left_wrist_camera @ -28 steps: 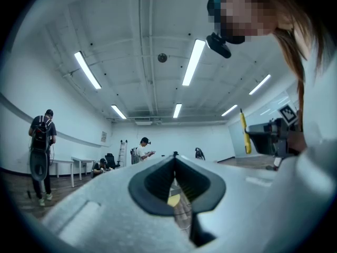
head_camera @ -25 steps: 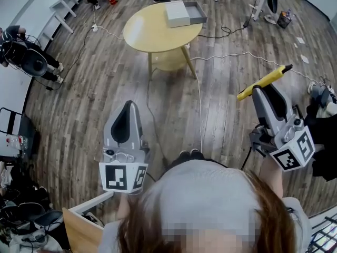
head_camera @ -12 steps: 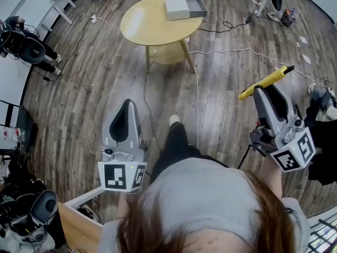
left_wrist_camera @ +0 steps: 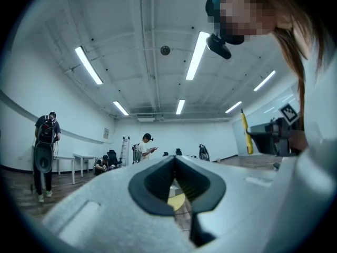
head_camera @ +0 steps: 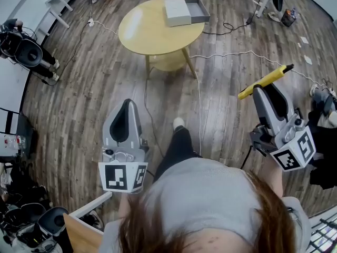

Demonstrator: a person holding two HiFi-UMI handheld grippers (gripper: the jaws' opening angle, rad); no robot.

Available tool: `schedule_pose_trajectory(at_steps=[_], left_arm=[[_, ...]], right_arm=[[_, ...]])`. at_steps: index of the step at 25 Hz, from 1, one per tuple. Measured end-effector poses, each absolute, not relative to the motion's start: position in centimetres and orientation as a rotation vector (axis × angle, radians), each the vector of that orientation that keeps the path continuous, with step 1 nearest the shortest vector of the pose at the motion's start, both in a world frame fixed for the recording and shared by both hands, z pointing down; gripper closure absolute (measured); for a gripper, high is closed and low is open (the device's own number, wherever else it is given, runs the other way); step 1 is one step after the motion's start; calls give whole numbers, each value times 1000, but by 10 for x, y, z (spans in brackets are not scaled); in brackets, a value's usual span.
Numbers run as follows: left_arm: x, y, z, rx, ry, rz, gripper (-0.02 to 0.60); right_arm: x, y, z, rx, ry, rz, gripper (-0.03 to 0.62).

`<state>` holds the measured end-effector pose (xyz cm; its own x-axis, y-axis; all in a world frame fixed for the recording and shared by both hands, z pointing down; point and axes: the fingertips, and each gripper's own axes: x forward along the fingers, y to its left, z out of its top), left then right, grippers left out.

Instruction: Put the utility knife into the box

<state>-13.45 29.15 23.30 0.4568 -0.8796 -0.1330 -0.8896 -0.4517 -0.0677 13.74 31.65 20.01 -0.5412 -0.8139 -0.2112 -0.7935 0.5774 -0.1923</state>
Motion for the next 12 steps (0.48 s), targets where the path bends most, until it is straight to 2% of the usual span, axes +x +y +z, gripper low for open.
schedule_pose_trajectory(at_steps=[12], left_arm=[[-154, 134, 229, -2606, 1506, 118, 588]], right_arm=[[107, 169, 197, -1332, 2513, -123, 471]])
